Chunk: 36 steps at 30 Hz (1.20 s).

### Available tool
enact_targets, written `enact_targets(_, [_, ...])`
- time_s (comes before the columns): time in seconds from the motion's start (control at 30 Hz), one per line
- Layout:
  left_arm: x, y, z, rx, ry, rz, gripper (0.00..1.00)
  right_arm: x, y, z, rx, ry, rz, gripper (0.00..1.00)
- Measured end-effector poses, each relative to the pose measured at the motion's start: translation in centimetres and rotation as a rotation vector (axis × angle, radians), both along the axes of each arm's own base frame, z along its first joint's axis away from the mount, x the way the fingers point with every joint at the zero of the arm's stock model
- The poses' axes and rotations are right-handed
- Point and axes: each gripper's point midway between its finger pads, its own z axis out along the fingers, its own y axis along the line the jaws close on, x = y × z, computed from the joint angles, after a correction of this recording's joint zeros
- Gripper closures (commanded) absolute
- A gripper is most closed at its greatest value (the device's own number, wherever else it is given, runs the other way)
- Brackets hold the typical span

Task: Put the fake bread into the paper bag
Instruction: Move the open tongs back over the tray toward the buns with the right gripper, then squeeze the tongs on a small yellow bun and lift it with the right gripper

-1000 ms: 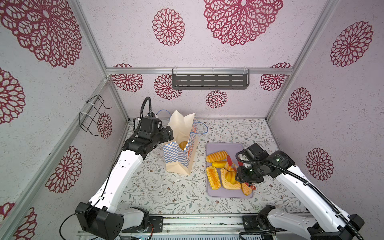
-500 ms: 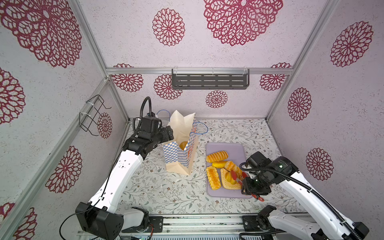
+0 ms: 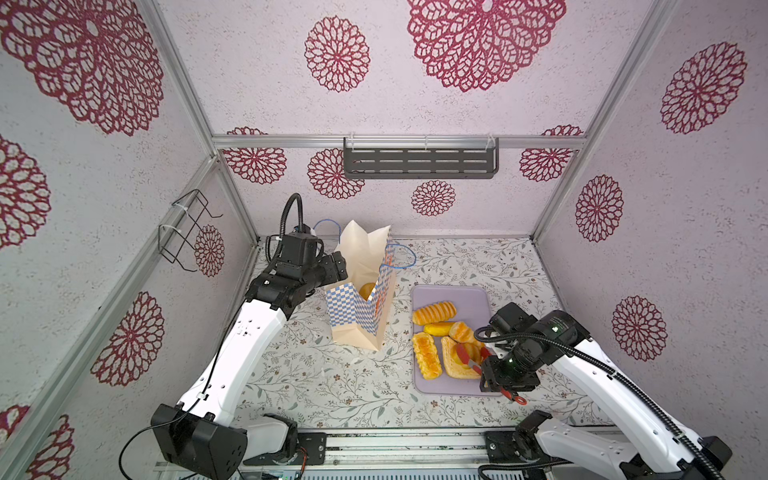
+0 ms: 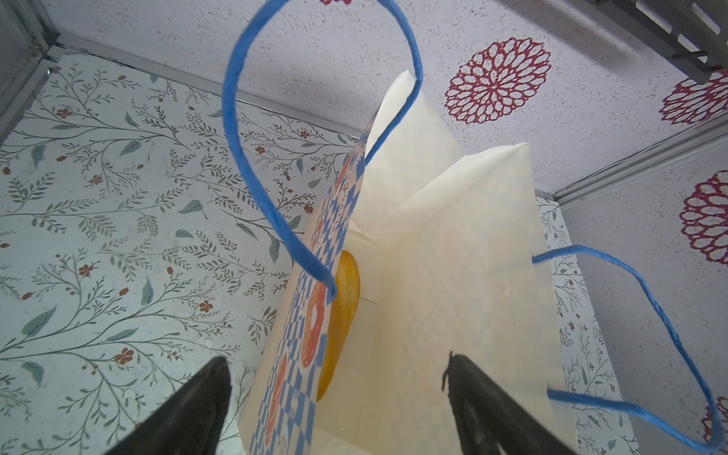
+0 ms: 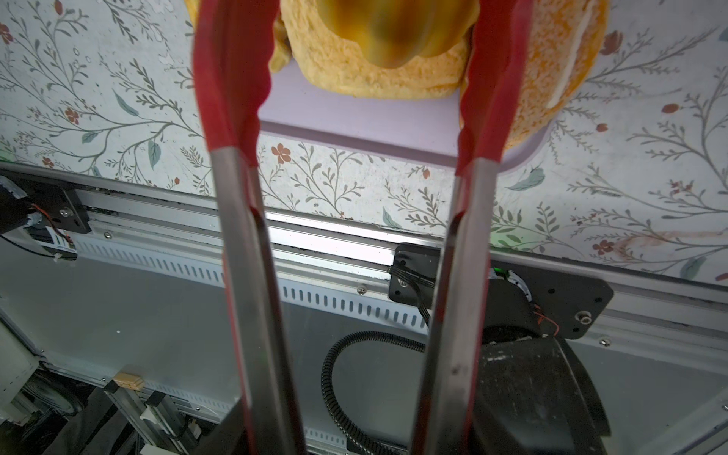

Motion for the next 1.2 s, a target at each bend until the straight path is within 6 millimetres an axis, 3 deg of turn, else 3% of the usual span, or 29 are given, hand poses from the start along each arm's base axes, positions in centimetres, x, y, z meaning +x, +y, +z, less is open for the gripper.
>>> enact_targets(0.23, [0.0, 0.0, 0.0, 0.0, 0.0, 0.0, 0.11, 0.3, 0.0, -0.5, -0.027, 0.02, 0.018, 0.44])
enact_targets(0.77, [0.1, -0.1, 0.1, -0.004, -0.006, 0.0, 0.1, 2.3, -0.2, 0.4, -0.081, -0.039, 0.041, 0.67])
enact_targets(1.2, [0.1, -0.1, 0.1, -0.007, -0.005, -0.001, 0.11, 3.6, 0.0, 1.2, -0.081, -0.092, 0.044, 0.7])
